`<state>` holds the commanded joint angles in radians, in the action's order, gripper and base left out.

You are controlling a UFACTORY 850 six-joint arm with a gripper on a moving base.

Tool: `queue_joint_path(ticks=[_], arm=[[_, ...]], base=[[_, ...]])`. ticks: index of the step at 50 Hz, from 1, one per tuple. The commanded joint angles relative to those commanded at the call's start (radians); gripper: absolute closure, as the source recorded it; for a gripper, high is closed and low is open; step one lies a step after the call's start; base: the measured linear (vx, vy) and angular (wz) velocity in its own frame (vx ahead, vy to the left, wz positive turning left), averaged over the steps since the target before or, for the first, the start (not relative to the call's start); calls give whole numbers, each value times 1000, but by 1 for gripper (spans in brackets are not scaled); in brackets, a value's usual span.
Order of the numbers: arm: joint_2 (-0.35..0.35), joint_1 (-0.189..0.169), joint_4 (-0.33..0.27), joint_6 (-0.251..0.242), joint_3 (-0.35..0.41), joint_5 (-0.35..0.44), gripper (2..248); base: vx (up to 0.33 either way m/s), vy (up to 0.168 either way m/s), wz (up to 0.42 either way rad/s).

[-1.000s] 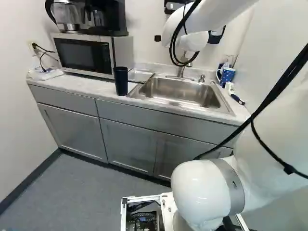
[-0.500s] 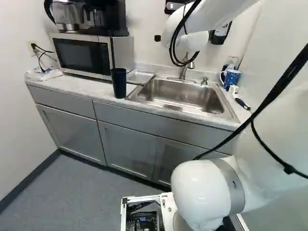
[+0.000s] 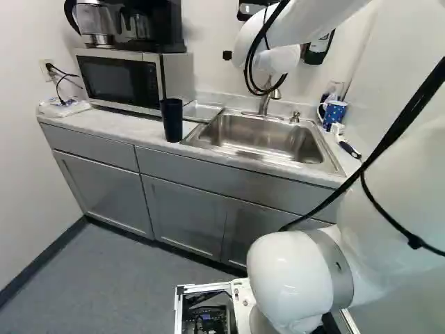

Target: Rinse the cup and place it in the tray

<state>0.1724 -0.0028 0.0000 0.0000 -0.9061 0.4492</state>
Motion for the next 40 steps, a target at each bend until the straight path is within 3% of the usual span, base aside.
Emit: queue_joint_path(ticks=[40], arm=[[-138, -59, 36, 0, -130, -93, 3]], base=[[0, 0, 0]])
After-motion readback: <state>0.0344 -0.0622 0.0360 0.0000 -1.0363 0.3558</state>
